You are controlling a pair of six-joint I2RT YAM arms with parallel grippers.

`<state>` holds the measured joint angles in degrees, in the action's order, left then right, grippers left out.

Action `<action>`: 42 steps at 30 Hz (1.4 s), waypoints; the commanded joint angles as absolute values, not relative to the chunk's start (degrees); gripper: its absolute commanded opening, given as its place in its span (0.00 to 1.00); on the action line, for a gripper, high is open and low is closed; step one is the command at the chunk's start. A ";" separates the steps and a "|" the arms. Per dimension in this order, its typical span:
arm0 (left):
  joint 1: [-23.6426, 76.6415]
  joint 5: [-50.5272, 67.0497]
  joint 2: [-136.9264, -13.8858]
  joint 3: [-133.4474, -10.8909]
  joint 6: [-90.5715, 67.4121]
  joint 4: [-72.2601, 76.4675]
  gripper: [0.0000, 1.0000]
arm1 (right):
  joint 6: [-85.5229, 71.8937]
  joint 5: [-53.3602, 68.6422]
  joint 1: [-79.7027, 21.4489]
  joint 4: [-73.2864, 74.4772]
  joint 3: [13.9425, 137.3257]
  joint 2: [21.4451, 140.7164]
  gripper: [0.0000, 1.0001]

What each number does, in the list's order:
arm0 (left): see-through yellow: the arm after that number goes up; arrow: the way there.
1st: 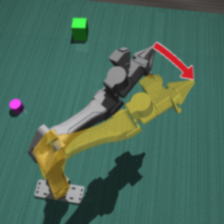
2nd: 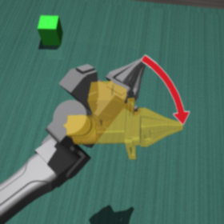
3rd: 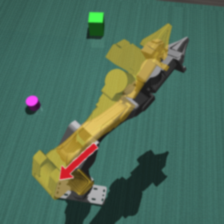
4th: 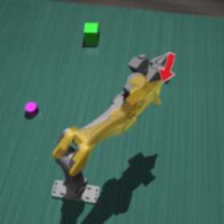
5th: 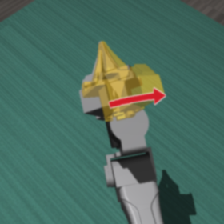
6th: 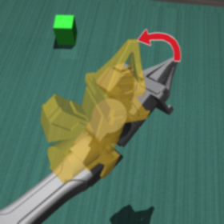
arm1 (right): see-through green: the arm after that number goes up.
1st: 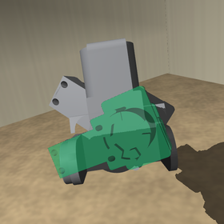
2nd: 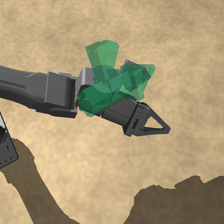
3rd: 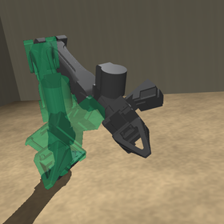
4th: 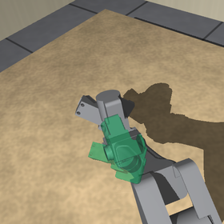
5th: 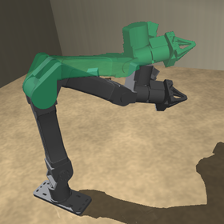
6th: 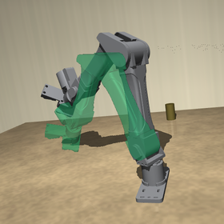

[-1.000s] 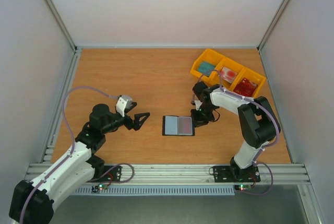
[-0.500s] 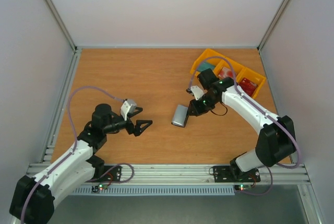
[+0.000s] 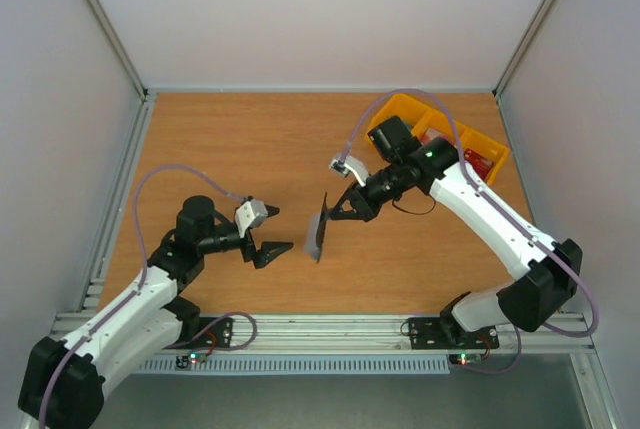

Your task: Take the credit cards out of the card holder

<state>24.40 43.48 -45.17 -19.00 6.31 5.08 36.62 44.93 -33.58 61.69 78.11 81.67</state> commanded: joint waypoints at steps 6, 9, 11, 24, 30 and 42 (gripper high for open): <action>24.26 47.57 -42.75 -24.16 25.07 1.60 0.99 | 48.45 55.50 -39.81 73.00 90.69 82.26 0.01; 24.14 48.57 -42.45 -27.93 25.22 -3.37 0.99 | 52.36 51.10 -43.62 80.21 95.49 84.91 0.01; 24.00 53.66 -41.93 -30.97 25.82 -9.14 0.99 | 53.57 47.09 -45.89 82.32 97.37 86.12 0.01; 25.32 68.64 -45.47 -29.25 13.73 3.97 0.99 | 62.91 44.46 -57.10 89.15 109.84 92.17 0.02; 30.00 72.17 -46.89 -29.60 25.06 -5.89 0.99 | 64.64 42.36 -58.10 88.36 111.58 92.20 0.02; 35.21 73.08 -50.65 -27.57 25.04 3.08 0.66 | 65.36 36.04 -58.10 86.12 111.04 89.46 0.02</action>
